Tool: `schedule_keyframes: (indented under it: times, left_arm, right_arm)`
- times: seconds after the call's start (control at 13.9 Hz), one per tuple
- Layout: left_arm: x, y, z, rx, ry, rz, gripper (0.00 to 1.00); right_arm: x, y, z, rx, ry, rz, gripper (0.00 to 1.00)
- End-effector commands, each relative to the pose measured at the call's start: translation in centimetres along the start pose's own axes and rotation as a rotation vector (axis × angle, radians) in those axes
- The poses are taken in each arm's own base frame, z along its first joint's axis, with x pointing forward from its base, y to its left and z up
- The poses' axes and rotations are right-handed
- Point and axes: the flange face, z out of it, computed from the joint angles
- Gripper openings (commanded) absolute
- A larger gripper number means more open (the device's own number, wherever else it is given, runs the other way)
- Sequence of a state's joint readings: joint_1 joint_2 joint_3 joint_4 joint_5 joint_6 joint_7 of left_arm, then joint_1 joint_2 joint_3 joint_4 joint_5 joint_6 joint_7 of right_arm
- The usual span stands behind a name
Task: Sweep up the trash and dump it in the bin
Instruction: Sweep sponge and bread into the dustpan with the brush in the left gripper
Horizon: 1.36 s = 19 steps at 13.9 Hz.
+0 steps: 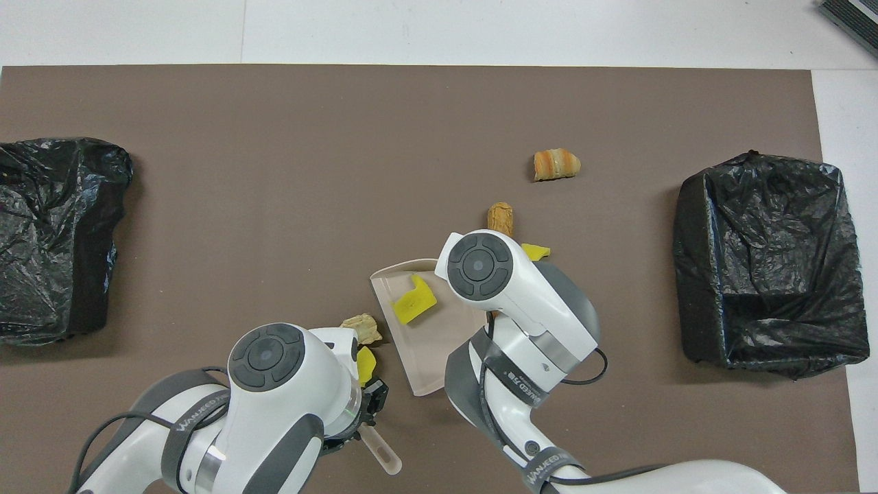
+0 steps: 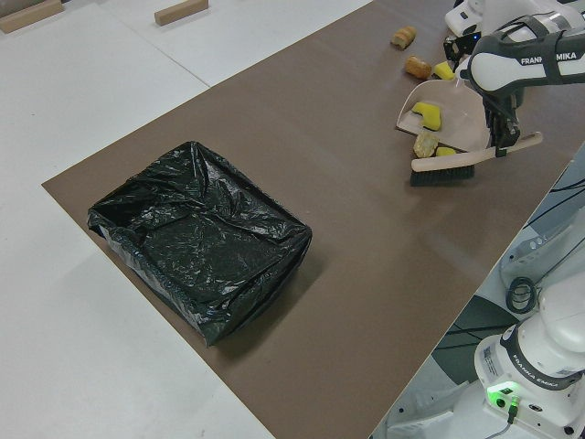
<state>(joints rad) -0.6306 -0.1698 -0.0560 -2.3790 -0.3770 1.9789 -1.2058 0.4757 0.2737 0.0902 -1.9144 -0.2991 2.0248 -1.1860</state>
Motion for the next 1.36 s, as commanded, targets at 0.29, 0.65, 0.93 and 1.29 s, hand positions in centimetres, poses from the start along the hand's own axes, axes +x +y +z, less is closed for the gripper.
schedule_keyframes:
  times: [0.29, 0.65, 0.93, 1.29]
  left_arm:
    - [-5.1, 3.8, 1.0, -0.118, 0.015, 0.148, 0.00]
    - [-5.5, 4.1, 0.6, -0.124, 0.032, 0.401, 0.00]
    - [-6.1, 4.2, -0.1, -0.119, 0.032, 0.511, 0.00]
    - [-6.0, 3.9, -2.6, -0.048, 0.050, 0.636, 0.00]
  right_arm:
    - [0.7, -1.1, -0.1, -0.023, -0.009, 0.104, 0.00]
    - [3.1, -1.3, -0.3, -0.044, 0.001, 0.243, 0.00]
    - [3.1, -0.8, -0.5, -0.051, 0.008, 0.259, 0.00]
    - [2.1, -0.3, -1.7, -0.062, 0.036, 0.312, 0.00]
